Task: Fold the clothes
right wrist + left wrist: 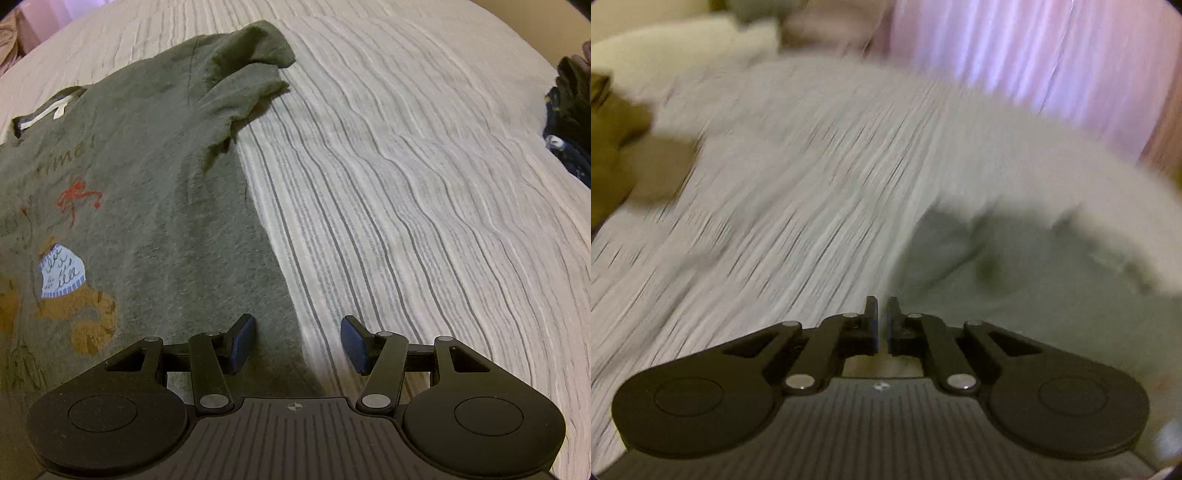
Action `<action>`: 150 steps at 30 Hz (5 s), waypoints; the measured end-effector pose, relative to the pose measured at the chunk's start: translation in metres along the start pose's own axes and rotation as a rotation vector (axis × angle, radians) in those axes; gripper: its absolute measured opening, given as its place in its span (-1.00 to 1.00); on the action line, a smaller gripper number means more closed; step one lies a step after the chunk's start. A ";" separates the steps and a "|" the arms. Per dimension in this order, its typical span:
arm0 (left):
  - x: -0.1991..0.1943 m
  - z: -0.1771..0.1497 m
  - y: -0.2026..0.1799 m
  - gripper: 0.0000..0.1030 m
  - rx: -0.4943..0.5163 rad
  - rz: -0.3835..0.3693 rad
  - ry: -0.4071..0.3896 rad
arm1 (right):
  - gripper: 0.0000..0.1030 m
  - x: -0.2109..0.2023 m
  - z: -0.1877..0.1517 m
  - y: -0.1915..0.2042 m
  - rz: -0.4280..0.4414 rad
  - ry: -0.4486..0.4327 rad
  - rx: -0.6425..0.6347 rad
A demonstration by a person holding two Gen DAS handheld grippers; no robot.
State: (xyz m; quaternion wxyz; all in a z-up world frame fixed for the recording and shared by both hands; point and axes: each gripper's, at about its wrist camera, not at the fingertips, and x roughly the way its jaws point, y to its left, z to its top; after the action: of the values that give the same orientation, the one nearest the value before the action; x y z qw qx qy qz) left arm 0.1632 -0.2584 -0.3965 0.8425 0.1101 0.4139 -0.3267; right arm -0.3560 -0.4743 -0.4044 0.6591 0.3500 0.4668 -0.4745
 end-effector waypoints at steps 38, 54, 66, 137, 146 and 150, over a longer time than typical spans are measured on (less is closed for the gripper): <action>0.140 0.069 -0.330 -0.49 -0.038 -0.784 0.549 | 0.08 0.072 0.152 -0.134 0.224 -0.134 0.176; 0.200 0.109 -0.376 -0.18 -0.083 -0.866 0.672 | 0.10 0.082 0.159 -0.131 0.225 -0.159 0.163; 0.092 0.079 -0.297 -0.17 -0.150 -0.795 0.524 | 0.09 0.086 0.173 -0.137 0.569 -0.181 0.365; -0.038 -0.064 -0.130 -0.21 -0.465 -0.548 0.545 | -0.97 0.068 0.196 -0.071 0.483 -0.286 0.466; -0.047 -0.081 -0.118 -0.21 -0.423 -0.500 0.547 | -0.87 0.091 0.190 -0.056 0.189 -0.223 0.253; -0.055 -0.085 -0.105 -0.21 -0.378 -0.434 0.516 | 0.15 0.051 0.176 -0.041 0.248 -0.327 0.206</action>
State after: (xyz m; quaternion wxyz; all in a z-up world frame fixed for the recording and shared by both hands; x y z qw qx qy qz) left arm 0.0179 -0.2746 -0.3993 0.6274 -0.0587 0.6788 -0.3770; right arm -0.3398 -0.6614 -0.3970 0.7399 0.3887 0.2562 -0.4856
